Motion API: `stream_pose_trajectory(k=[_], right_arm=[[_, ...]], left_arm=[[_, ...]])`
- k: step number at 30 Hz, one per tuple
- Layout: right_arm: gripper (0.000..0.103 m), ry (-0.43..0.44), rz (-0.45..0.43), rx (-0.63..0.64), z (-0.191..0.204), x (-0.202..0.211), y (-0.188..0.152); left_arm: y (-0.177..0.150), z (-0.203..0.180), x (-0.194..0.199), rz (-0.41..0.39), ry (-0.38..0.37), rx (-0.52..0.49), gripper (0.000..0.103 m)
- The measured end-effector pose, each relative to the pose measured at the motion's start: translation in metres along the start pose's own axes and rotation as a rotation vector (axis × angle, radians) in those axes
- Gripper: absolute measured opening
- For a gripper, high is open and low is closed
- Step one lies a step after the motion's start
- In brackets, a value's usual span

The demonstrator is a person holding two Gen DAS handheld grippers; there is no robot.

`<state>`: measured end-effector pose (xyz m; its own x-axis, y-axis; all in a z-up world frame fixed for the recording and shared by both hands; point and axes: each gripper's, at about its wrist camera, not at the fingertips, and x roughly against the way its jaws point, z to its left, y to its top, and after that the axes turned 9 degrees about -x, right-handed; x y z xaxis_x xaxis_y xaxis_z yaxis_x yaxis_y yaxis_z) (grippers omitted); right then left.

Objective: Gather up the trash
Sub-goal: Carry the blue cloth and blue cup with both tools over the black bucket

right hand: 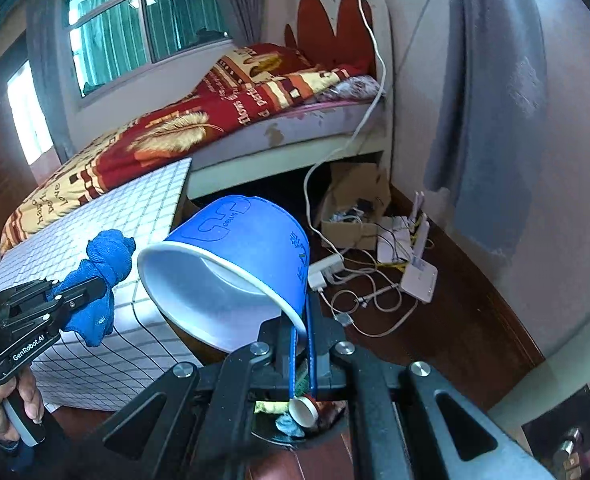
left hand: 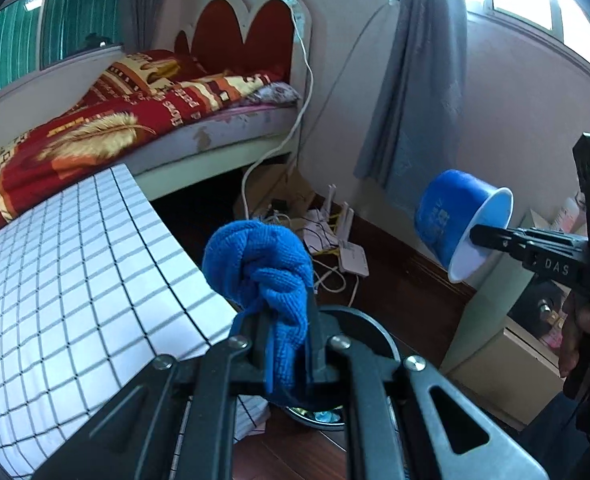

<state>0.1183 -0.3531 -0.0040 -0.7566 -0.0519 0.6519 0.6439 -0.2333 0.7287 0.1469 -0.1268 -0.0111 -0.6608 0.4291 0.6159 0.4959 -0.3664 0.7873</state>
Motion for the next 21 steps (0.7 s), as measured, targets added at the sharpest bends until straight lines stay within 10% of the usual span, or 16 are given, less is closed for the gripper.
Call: stream_pose_trajectory(k=[21], right_arm=[[0.005,-0.088,0.245,-0.022,-0.055,-0.085,-0.090]], left_arm=[[-0.055,-0.046,-0.094,0.205,-0.144,-0.006,0.011]])
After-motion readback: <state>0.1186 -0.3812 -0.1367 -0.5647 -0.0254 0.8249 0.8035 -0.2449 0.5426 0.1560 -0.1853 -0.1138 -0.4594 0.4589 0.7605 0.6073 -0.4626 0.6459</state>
